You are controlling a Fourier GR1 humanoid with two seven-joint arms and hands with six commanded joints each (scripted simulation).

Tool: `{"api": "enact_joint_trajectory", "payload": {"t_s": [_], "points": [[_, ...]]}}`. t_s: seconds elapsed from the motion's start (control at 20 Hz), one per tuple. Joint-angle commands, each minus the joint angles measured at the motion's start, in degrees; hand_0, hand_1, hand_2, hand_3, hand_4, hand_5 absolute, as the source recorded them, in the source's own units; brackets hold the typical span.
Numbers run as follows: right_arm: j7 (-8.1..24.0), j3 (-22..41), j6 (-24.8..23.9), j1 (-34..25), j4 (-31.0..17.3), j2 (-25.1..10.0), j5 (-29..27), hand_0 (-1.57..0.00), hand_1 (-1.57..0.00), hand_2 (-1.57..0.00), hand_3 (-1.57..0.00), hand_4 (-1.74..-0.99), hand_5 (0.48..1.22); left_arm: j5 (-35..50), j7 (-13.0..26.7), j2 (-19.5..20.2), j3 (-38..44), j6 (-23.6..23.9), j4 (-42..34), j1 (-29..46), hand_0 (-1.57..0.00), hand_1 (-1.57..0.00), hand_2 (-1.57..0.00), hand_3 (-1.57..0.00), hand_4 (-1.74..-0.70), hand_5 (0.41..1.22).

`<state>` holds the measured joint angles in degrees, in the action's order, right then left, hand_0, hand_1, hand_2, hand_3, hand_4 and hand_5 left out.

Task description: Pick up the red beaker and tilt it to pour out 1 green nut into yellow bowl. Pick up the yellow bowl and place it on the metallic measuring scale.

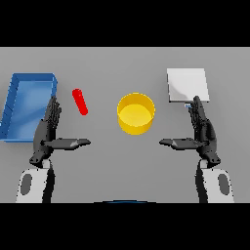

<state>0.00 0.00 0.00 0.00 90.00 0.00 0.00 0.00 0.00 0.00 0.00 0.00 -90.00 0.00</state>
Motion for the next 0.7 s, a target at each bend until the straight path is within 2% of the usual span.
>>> {"api": "enact_joint_trajectory", "payload": {"t_s": [0.0, 0.25, 0.3, 0.4, 0.6, 0.65], "points": [[-0.04, -0.05, 0.00, 0.06, 0.04, -0.06, -0.07, 0.00, 0.00, 0.00, 0.00, -1.128, 0.660, 0.16, 0.08, 0.19, 0.22, -0.01, 0.12, -0.16, 0.00, 0.00, 0.00, 0.00, -1.09, 0.623], [-0.41, -0.27, 0.43, 1.02, 0.96, -0.66, -0.50, 0.00, 0.00, 0.00, 0.00, -1.128, 0.660, 1.61, 0.08, 1.76, 1.81, -1.07, 1.45, -1.24, 0.00, 0.00, 0.00, 0.00, -1.09, 0.623], [-5.35, 2.61, -0.83, 3.01, 3.03, -2.14, 5.51, 0.00, 0.00, 0.00, 0.00, -1.128, 0.660, -1.24, -2.14, 2.83, -0.02, -1.10, -0.65, 1.25, 0.00, 0.00, 0.00, 0.00, -1.09, 0.623], [-8.70, 6.12, -2.00, 6.26, 6.10, -3.46, 12.08, 0.00, 0.00, 0.00, 0.00, -1.127, 0.664, -4.47, -3.77, 3.56, -2.29, -0.66, -4.20, 4.43, 0.00, 0.00, 0.00, 0.00, -1.09, 0.618], [-7.10, 7.46, -3.15, 7.01, 6.68, -3.49, 15.27, 0.00, 0.00, 0.00, 0.00, -1.112, 0.659, -6.58, 0.45, 4.27, -3.71, -0.15, -6.70, 4.54, 0.00, 0.00, 0.00, 0.00, -1.10, 0.616], [-7.58, 7.19, -2.79, 6.75, 7.06, -3.64, 14.58, 0.00, 0.00, 0.00, 0.00, -1.120, 0.660, -6.96, 1.49, 3.95, -3.92, 0.08, -5.90, 4.07, 0.00, 0.00, 0.00, 0.00, -1.09, 0.613]]}}
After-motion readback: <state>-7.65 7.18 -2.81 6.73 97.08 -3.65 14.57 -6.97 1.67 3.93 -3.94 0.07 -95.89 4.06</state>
